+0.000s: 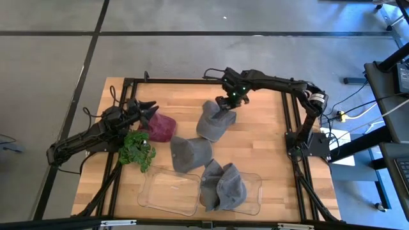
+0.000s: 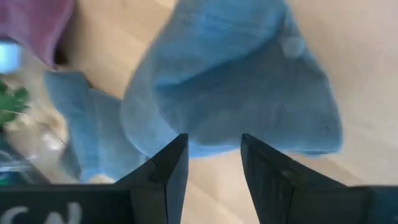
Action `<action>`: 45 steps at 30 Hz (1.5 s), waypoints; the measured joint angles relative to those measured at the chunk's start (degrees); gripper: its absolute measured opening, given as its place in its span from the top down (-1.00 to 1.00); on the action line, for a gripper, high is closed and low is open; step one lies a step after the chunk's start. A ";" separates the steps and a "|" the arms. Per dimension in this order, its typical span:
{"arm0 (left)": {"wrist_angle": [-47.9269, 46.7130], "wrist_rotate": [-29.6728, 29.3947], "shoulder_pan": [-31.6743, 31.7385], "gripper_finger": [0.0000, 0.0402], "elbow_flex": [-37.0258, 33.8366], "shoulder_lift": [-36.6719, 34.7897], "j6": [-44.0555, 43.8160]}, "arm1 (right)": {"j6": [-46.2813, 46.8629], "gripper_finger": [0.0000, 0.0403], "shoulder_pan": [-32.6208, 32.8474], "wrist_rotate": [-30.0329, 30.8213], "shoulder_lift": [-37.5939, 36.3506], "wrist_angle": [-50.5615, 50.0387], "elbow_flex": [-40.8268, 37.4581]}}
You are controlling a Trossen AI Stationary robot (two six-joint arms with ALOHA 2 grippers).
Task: Pick & Place hat
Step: Put the gray cap into the right transparent bin
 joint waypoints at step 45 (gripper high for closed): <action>0.47 -2.29 0.00 0.16 -0.02 0.00 1.46 | 72.25 0.27 10.53 20.15 -0.26 15.63 -10.91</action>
